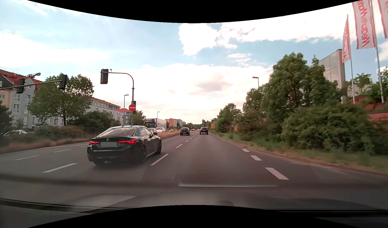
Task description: Follow the waypoints while adhering to traffic rules and regulations
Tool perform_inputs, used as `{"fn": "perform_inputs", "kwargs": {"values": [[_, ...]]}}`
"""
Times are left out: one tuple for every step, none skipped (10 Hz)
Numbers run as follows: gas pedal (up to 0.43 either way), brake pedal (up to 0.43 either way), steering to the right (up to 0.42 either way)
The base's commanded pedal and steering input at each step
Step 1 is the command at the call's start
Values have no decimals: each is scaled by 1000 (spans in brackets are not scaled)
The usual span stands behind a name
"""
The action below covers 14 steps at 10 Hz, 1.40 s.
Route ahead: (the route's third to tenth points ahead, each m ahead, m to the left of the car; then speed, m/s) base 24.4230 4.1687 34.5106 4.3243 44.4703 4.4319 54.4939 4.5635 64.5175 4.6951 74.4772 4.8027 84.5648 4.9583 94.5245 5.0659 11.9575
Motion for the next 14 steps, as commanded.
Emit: {"fn": "perform_inputs", "kwargs": {"values": [[79,0,-1],[79,0,-4],[79,0,-5],[79,0,-6],[79,0,-6],[79,0,-6],[79,0,-6],[79,0,-8],[79,0,-9],[79,0,-9],[79,0,-8],[79,0,-8],[79,0,-9],[79,0,-8]]}}
